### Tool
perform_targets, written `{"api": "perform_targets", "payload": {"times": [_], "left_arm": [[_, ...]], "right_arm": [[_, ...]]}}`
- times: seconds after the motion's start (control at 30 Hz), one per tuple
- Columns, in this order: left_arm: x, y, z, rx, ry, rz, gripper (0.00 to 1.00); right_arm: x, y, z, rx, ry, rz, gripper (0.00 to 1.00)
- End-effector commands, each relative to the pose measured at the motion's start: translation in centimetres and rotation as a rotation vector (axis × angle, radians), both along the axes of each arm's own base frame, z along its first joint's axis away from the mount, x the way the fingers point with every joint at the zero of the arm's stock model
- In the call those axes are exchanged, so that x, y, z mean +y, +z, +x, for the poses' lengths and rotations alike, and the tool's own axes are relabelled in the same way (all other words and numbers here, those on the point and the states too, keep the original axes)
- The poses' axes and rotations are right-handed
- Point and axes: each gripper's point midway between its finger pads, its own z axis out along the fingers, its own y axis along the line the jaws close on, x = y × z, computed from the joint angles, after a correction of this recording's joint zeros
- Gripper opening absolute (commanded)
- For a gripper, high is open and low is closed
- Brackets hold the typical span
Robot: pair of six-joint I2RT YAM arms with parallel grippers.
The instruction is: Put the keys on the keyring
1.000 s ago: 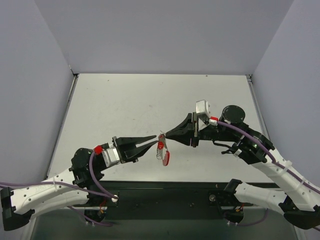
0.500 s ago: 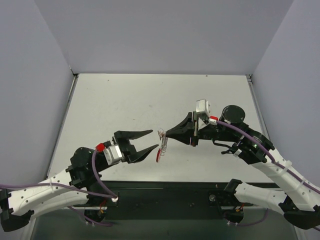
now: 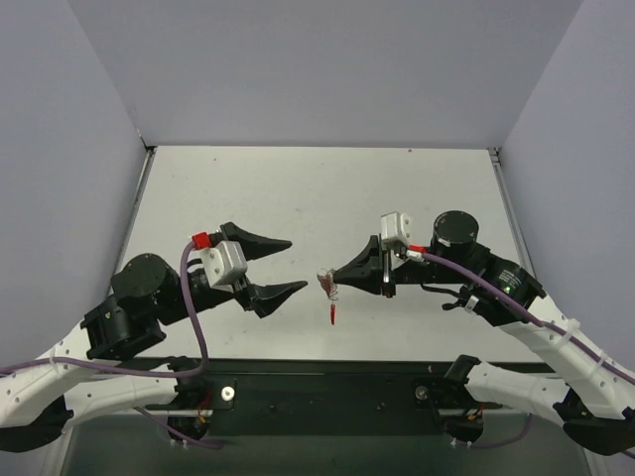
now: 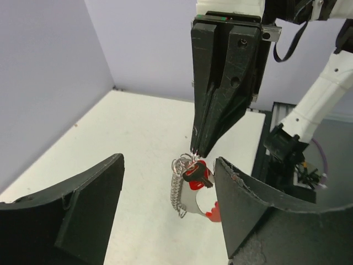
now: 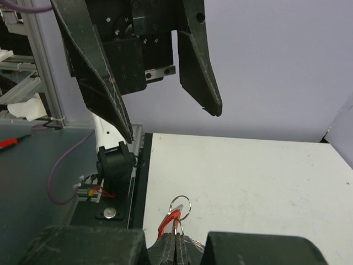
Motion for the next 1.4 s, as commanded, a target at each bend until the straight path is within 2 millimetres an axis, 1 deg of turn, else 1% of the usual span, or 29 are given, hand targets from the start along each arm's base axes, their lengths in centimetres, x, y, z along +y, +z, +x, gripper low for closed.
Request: {"api": "perform_targets", "payload": {"times": [0.0, 0.03, 0.07, 0.1, 0.13, 0.17, 0.2, 0.23, 0.27, 0.3, 0.33, 0.37, 0.4, 0.47, 0.5, 0.53, 0.6, 0.63, 0.67, 0.7, 0.73, 0.77, 0.8, 0.97, 1.1, 1.23, 1.37], "left_arm": [[-0.3, -0.5, -1.3, 0.144, -0.068, 0.086, 0.77], [-0.7, -0.7, -1.6, 0.156, -0.095, 0.113, 0.77], [-1.3, -0.9, -2.3, 0.212, -0.142, 0.129, 0.78], [-2.3, -2.5, -2.2, 0.272, -0.158, 0.201, 0.8], [-2.4, -1.4, -2.5, 0.303, -0.176, 0.19, 0.8], [-2.8, -1.4, -3.2, 0.322, -0.226, 0.203, 0.8], [-3.1, -1.7, -2.9, 0.353, -0.224, 0.222, 0.8], [-3.0, -0.8, -3.0, 0.379, -0.232, 0.198, 0.8], [-2.9, -0.3, -3.1, 0.385, -0.246, 0.181, 0.8], [-2.5, 0.3, -2.3, 0.393, -0.228, 0.155, 0.8], [-2.2, 1.1, -2.5, 0.424, -0.243, 0.127, 0.8], [-1.9, 1.5, -2.1, 0.442, -0.233, 0.11, 0.8], [-1.6, 1.4, -0.5, 0.476, -0.19, 0.098, 0.8], [-1.4, 1.6, -0.3, 0.565, -0.219, 0.077, 0.8], [-1.1, 1.4, 1.3, 0.605, -0.194, 0.061, 0.79], [-1.2, 1.5, 0.4, 0.681, -0.267, 0.049, 0.79], [-1.5, 0.9, 1.4, 0.748, -0.316, 0.024, 0.75], [-1.2, 0.6, 1.4, 0.819, -0.356, 0.01, 0.75], [-1.3, 0.8, 1.8, 0.813, -0.372, -0.005, 0.75], [-1.6, -0.4, 2.2, 0.856, -0.376, 0.0, 0.75], [-1.6, -0.7, 2.3, 0.89, -0.391, -0.001, 0.73], [-1.8, -0.7, 2.5, 0.889, -0.397, -0.007, 0.73], [-1.9, -1.3, 2.6, 0.913, -0.399, -0.004, 0.72], [-2.3, -2.5, 3.3, 0.951, -0.385, 0.009, 0.72], [-2.5, -3.6, 3.8, 0.971, -0.369, 0.029, 0.68], [-2.8, -4.2, 3.7, 0.986, -0.368, 0.052, 0.66], [-3.1, -5.7, 3.8, 1.003, -0.336, 0.107, 0.66]], "right_arm": [[-0.4, 1.1, -1.0, -0.109, 0.075, 0.018, 0.0], [-0.5, 1.1, -0.9, -0.124, 0.073, 0.014, 0.0], [-0.6, 1.0, -0.9, -0.134, 0.073, 0.012, 0.0], [-0.7, 0.9, -0.8, -0.137, 0.065, 0.001, 0.0], [-0.8, 0.9, -0.9, -0.142, 0.068, -0.003, 0.0], [-0.9, 0.7, -0.8, -0.147, 0.067, -0.017, 0.0], [-1.0, 0.6, -0.7, -0.147, 0.06, -0.022, 0.0], [-1.1, 0.9, -0.8, -0.151, 0.058, -0.02, 0.0], [-1.2, 0.7, -0.8, -0.147, 0.059, -0.025, 0.0], [-1.3, 0.7, -0.8, -0.15, 0.056, -0.024, 0.0], [-1.4, 0.6, -0.8, -0.151, 0.05, -0.026, 0.0], [-1.4, 0.5, -0.9, -0.147, 0.05, -0.028, 0.0], [-1.5, 0.5, -0.9, -0.148, 0.048, -0.027, 0.0], [-1.6, 0.4, -0.9, -0.147, 0.044, -0.03, 0.0], [-1.6, 0.4, -0.9, -0.149, 0.043, -0.031, 0.0], [-1.6, 0.3, -0.9, -0.148, 0.043, -0.032, 0.0], [-1.6, 0.3, -0.9, -0.149, 0.042, -0.035, 0.0], [-1.6, 0.2, -0.8, -0.148, 0.041, -0.036, 0.0], [-1.6, 0.2, -0.8, -0.148, 0.039, -0.037, 0.0], [-1.6, 0.1, -0.8, -0.146, 0.041, -0.039, 0.0], [-1.5, 0.1, -0.8, -0.145, 0.041, -0.04, 0.0], [-1.5, 0.1, -0.7, -0.146, 0.038, -0.04, 0.0], [-1.5, 0.0, -0.6, -0.142, 0.035, -0.043, 0.0], [-1.3, -0.2, -0.3, -0.136, 0.031, -0.05, 0.0], [-0.9, -0.3, 0.0, -0.126, 0.03, -0.057, 0.0], [-0.6, -0.2, 0.4, -0.115, 0.024, -0.062, 0.0], [-0.2, 0.0, 0.9, -0.112, 0.013, -0.056, 0.0]]}}
